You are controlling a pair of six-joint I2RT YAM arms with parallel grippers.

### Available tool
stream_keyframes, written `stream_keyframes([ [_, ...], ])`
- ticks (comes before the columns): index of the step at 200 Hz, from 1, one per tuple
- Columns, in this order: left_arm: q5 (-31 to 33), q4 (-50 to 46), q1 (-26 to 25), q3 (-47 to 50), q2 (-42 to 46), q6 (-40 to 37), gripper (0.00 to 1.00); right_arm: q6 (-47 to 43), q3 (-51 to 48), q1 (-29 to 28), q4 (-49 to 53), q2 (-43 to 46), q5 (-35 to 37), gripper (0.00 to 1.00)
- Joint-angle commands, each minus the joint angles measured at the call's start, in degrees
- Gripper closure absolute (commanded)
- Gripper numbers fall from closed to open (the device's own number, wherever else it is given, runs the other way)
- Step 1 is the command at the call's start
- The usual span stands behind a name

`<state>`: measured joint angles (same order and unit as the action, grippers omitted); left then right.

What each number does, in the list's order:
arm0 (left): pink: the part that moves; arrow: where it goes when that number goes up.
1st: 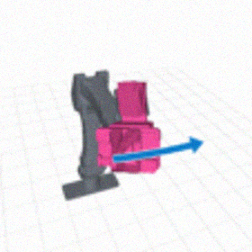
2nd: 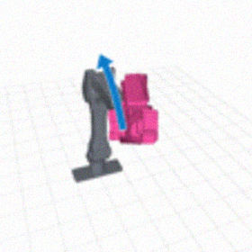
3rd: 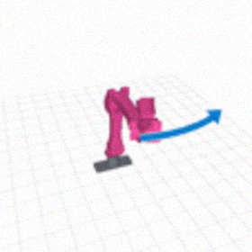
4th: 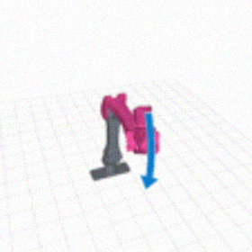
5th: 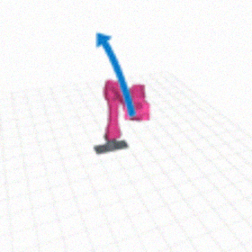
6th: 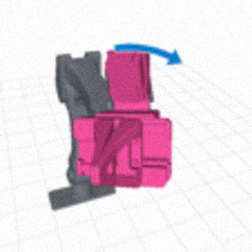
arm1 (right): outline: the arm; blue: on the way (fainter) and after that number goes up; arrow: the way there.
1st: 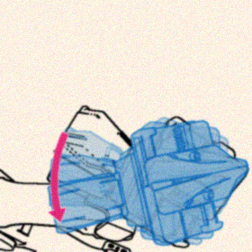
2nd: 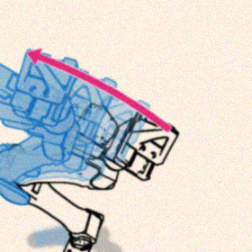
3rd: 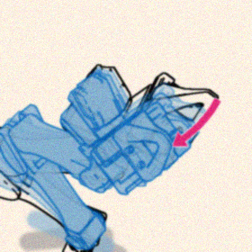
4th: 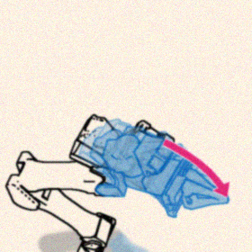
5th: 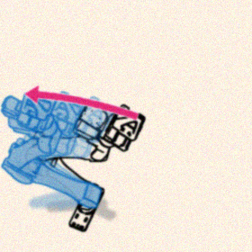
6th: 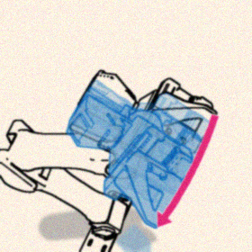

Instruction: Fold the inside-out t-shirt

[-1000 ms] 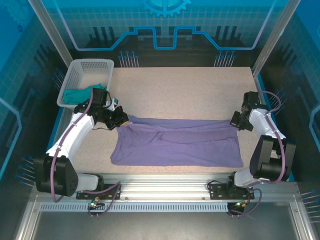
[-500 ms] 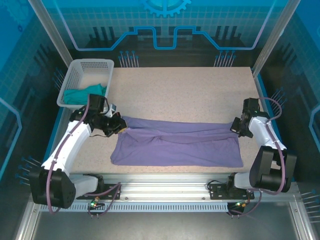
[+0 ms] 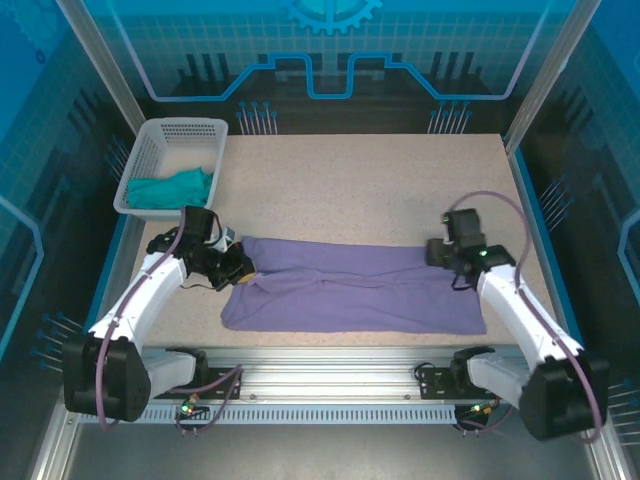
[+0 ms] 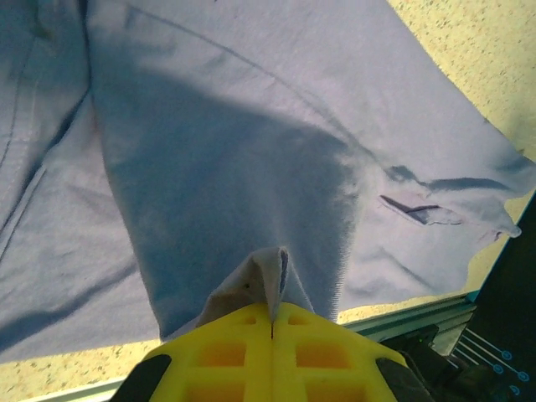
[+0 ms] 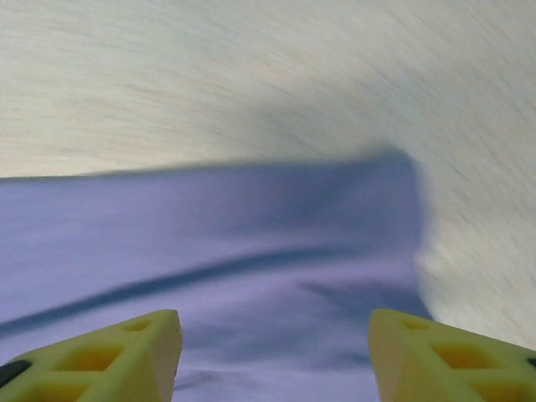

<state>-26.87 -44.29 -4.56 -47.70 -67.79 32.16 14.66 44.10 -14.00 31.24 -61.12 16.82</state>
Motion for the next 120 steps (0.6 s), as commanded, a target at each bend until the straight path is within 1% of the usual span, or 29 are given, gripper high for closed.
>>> stream_keyframes([
  [1, -1.7, 1.9, 0.2, -1.4, -1.4, 0.2, 1.0, -7.8, 0.1, -15.0, -10.1, -2.6, 1.2, 0.31],
  [16, -1.4, 2.0, 0.1, -1.9, -1.7, -0.1, 1.0, -9.5, 1.7, -26.8, -17.3, -8.3, 2.3, 0.19],
  [24, -1.5, 2.2, 0.1, -2.0, -1.8, -0.1, 1.0, -10.3, 2.6, -32.4, -21.7, -12.1, 3.2, 0.16],
  [35, -1.6, 2.4, 0.1, -2.0, -1.9, -0.2, 1.0, -11.8, 4.7, -38.4, -27.0, -17.9, 4.1, 0.13],
  [45, -1.6, 2.5, 0.1, -1.9, -1.8, -0.2, 1.0, -13.8, 6.0, -42.5, -30.8, -22.9, 5.3, 0.06],
  [48, -1.5, 2.5, 0.1, -1.9, -1.7, -0.3, 1.0, -14.2, 7.7, -43.5, -31.8, -24.0, 5.7, 0.05],
  [66, -1.7, 2.7, 0.1, -1.6, -1.7, -0.5, 1.0, -15.4, 10.1, -47.6, -39.1, -30.7, 5.4, 0.0],
  [76, -1.8, 2.9, 0.1, -1.5, -1.7, -0.7, 1.0, -16.0, 11.2, -49.4, -42.3, -34.0, 5.9, 0.0],
  [96, -2.2, 3.4, 0.1, -1.1, -1.8, -0.6, 1.0, -17.5, 13.5, -52.2, -47.1, -40.6, 10.9, 0.0],
  [120, -2.5, 3.6, 0.1, -1.0, -1.6, -0.7, 1.0, -17.9, 15.1, -53.4, -51.9, -45.7, 15.7, 0.0],
])
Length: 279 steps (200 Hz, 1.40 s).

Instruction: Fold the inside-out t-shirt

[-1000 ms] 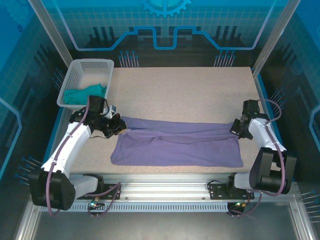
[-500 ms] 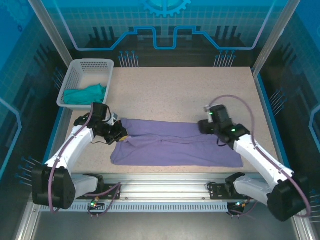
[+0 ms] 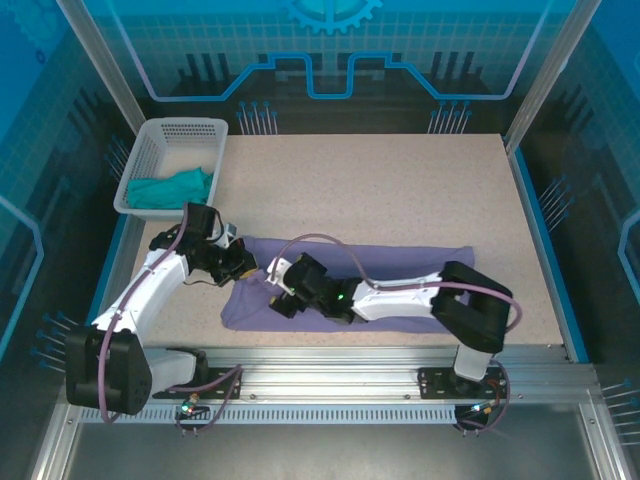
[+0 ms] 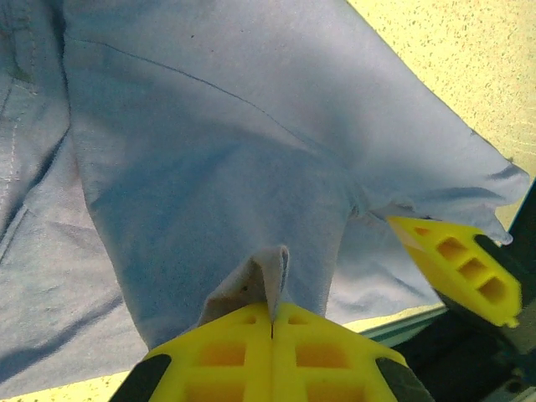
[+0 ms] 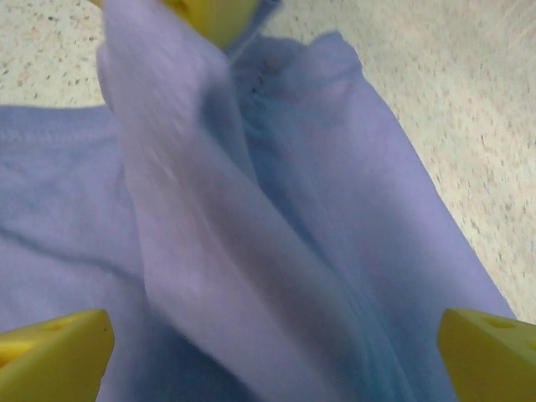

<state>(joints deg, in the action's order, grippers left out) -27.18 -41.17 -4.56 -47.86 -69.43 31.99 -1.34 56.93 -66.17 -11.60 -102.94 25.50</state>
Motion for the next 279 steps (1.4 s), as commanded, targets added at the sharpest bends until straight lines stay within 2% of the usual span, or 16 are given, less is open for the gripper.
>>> stream_keyframes([
  [1, -2.2, 0.4, 0.1, -0.8, 0.1, -0.5, 1.0, -1.8, 2.3, -1.3, -9.1, -4.0, 7.2, 0.0],
  [34, -2.3, 0.8, 0.1, -0.3, 0.4, -0.4, 1.0, -1.4, 4.1, -2.8, -11.0, -8.4, 12.1, 0.0],
  [74, -2.1, 1.7, 0.1, 0.5, 0.8, 0.6, 1.0, -1.2, 4.4, -4.5, -13.5, -10.6, 22.6, 0.0],
  [91, -2.0, 1.8, 0.1, 0.5, 0.8, 0.9, 1.0, -2.1, 3.9, -5.3, -13.0, -9.7, 27.7, 0.03],
  [126, -1.4, 2.1, 0.1, 0.8, 0.9, 0.9, 1.0, -0.1, 3.4, -5.0, -6.1, -6.2, 32.2, 0.14],
  [160, -0.6, 1.9, 0.1, 1.0, 0.8, 0.4, 1.0, 2.7, 2.7, -5.0, 1.9, -2.7, 33.0, 0.39],
  [192, 0.3, 1.8, 0.1, 1.2, 0.8, 0.0, 1.0, 1.9, 0.7, -4.8, 3.7, 0.0, 29.4, 0.57],
  [212, 0.0, 2.3, 0.1, 1.6, 0.7, 0.2, 1.0, 0.5, -0.2, -4.6, 3.1, 0.9, 23.4, 0.69],
  [239, 0.4, 2.3, 0.0, 2.8, 1.2, 0.3, 1.0, -0.7, -0.3, -4.2, 5.7, 2.7, 16.7, 0.9],
  [259, 0.8, 2.7, 0.0, 4.3, 1.9, 0.8, 1.0, -1.6, -0.4, -3.2, 9.9, 5.0, 9.7, 0.98],
  [279, 0.8, 3.3, -0.1, 6.4, 2.7, 1.9, 1.0, -2.0, 0.3, -1.9, 15.3, 7.0, 0.9, 1.0],
])
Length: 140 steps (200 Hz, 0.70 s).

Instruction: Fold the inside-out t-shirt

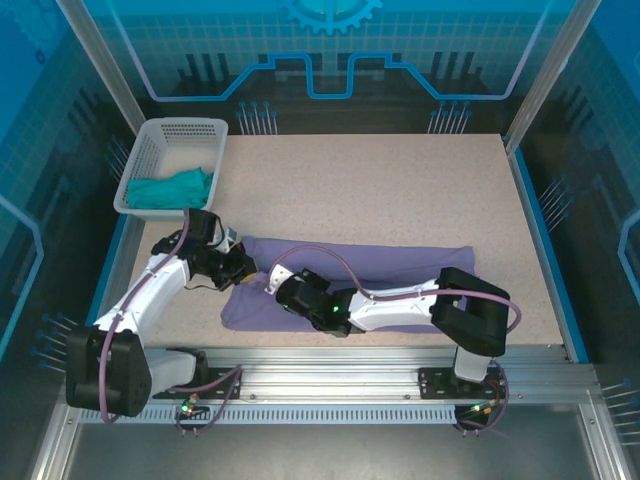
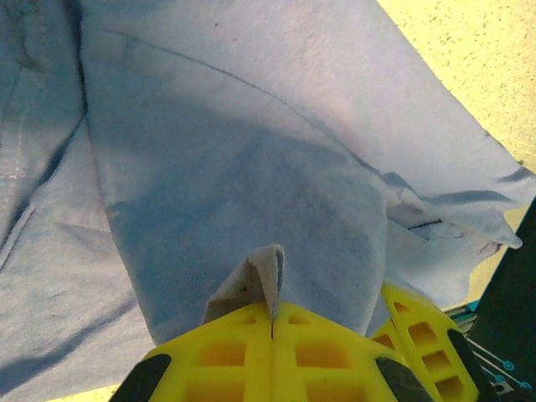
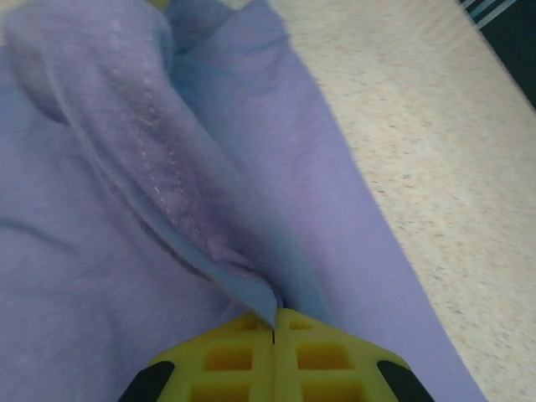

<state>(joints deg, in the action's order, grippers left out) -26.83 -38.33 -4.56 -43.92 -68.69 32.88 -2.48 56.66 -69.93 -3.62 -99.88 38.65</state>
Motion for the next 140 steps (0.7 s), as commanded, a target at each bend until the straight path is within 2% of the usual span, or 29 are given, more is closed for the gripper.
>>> stream_keyframes([
  [1, 0.4, 0.5, -0.1, 2.6, 2.1, 1.1, 1.0, -0.9, 0.6, 1.9, 7.5, 4.0, -12.6, 1.0],
  [49, 1.9, 2.2, -0.7, 7.9, 4.6, 4.8, 1.0, -3.9, 2.7, 4.2, 16.8, 3.4, -27.1, 1.0],
  [74, 2.5, 3.3, -1.1, 10.5, 5.6, 6.6, 0.94, -7.0, 5.1, 4.8, 22.7, 2.1, -31.9, 0.99],
  [90, 3.6, 3.3, -1.1, 11.2, 6.4, 6.7, 0.83, -8.7, 7.1, 5.2, 27.5, 1.1, -36.7, 0.89],
  [109, 7.1, 1.8, -1.1, 10.1, 8.1, 6.0, 0.61, -9.5, 8.7, 5.8, 31.7, 1.5, -42.7, 0.76],
  [121, 9.9, 0.0, -1.1, 8.4, 9.5, 5.1, 0.48, -9.2, 9.5, 6.6, 33.5, 2.9, -45.8, 0.71],
  [140, 14.4, -1.9, -1.1, 6.4, 12.2, 3.7, 0.38, -7.4, 9.7, 9.9, 34.2, 5.7, -50.6, 0.66],
])
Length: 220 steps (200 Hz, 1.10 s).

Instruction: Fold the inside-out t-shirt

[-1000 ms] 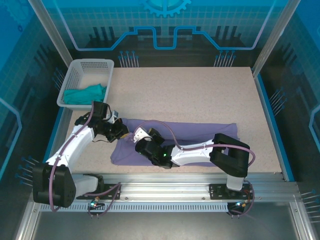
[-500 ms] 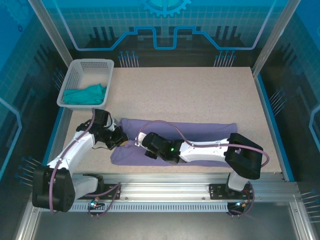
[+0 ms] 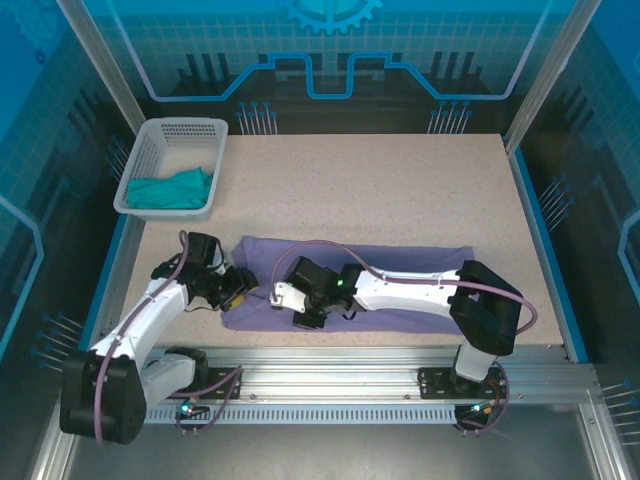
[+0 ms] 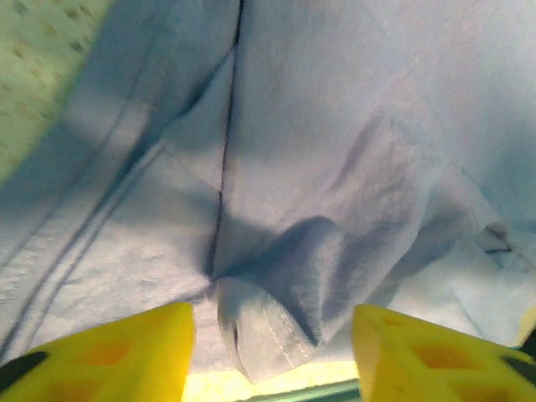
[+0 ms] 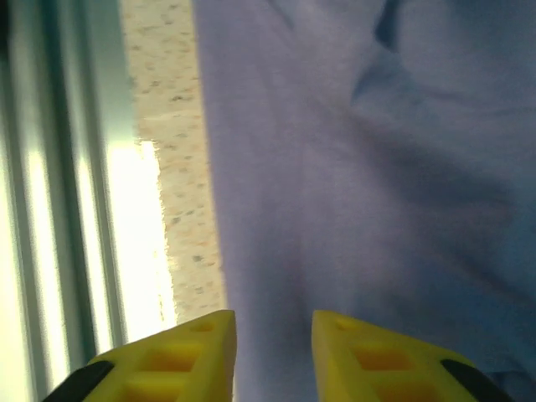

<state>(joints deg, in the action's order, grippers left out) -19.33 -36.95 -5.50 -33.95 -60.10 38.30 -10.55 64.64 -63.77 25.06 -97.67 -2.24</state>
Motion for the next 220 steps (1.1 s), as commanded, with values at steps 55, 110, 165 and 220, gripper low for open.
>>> stream_keyframes([
  [55, 6.2, 3.6, -0.4, -4.0, -1.0, -2.6, 0.38, 20.3, -0.8, 10.3, -12.7, -0.8, -12.1, 0.72],
  [110, -0.8, 9.9, -0.9, 0.5, -7.3, -0.1, 0.55, 29.2, -0.6, 10.5, -15.2, -8.6, -10.9, 0.75],
  [165, -3.2, 10.4, -3.6, 3.3, -9.6, 0.6, 0.66, 29.6, -2.0, 10.8, -9.8, -6.8, -8.8, 0.72],
  [220, -3.2, 11.1, -3.6, 4.0, -9.3, 0.2, 0.93, 37.0, -5.7, 11.1, -4.2, -1.6, -7.6, 0.65],
])
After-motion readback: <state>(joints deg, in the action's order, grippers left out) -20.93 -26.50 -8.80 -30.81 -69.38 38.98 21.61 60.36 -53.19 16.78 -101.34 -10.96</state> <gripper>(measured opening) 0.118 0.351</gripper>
